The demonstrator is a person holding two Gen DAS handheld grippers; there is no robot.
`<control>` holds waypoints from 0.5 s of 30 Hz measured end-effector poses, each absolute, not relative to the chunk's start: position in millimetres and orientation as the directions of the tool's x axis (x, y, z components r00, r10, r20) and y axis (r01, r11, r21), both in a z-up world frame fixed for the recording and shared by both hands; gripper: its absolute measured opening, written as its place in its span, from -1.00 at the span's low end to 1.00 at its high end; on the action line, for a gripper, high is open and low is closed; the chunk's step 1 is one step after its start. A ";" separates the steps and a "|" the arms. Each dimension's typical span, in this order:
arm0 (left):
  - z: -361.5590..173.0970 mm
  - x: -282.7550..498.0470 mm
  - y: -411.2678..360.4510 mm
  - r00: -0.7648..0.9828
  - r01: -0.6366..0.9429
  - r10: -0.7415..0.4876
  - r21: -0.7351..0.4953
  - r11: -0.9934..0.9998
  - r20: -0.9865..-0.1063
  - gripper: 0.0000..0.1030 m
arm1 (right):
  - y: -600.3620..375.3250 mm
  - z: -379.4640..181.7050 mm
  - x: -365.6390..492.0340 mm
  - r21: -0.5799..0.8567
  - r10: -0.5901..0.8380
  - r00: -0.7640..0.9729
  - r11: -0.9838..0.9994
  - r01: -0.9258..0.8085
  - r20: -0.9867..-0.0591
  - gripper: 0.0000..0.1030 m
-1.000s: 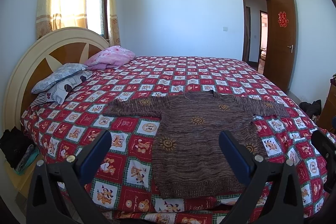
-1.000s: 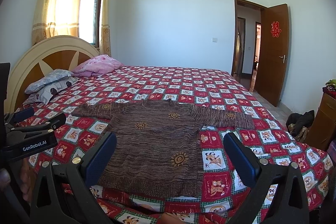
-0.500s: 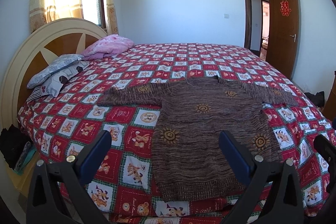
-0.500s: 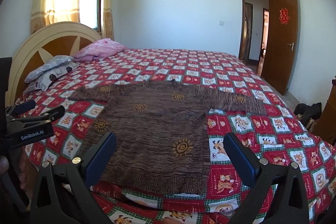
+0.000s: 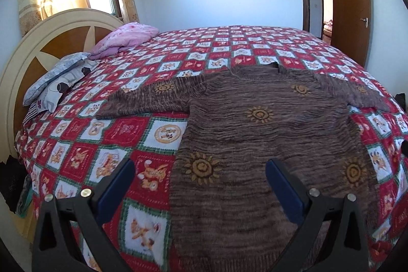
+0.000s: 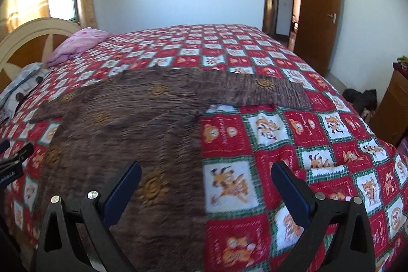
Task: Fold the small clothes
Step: 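Move the right gripper to the brown sweater's side edge and grasp it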
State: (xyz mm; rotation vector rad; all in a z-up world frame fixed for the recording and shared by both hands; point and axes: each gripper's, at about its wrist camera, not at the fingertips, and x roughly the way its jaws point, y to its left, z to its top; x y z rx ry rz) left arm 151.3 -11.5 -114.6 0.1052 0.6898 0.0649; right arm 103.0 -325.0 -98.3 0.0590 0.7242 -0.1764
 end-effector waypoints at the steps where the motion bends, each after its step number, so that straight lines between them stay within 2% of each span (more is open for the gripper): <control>1: -117.7 158.8 -13.9 0.767 -0.028 0.102 0.126 0.992 -0.633 1.00 | -336.2 -99.5 111.9 -0.002 -0.152 0.726 0.979 0.204 -0.671 0.98; 6: -133.3 202.4 -27.4 0.747 -0.043 0.148 0.175 0.984 -0.648 1.00 | -390.4 -106.2 157.9 0.021 -0.192 0.689 0.957 0.289 -0.699 0.98; 10: -136.3 230.5 -32.9 0.735 -0.034 0.129 0.154 0.988 -0.666 1.00 | -434.4 -115.7 193.1 0.040 -0.215 0.658 0.936 0.350 -0.721 0.96; 15: -136.4 254.9 -36.7 0.738 -0.038 0.102 0.110 0.993 -0.667 1.00 | -486.4 -131.9 234.3 0.055 -0.227 0.609 0.911 0.409 -0.760 0.67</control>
